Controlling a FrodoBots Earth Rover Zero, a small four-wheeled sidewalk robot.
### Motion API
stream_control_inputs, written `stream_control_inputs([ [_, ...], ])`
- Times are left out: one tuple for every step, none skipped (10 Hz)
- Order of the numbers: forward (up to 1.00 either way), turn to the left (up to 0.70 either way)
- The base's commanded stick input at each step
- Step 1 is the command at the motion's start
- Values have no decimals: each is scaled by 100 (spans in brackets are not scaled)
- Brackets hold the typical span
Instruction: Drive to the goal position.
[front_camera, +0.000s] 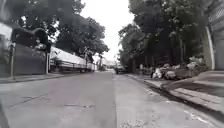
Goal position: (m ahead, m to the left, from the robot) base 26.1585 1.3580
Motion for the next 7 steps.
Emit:
stream_control_inputs([
  [97,0],
  [97,0],
  [97,0],
  [97,0],
  [96,0],
  [97,0],
  [98,0],
])
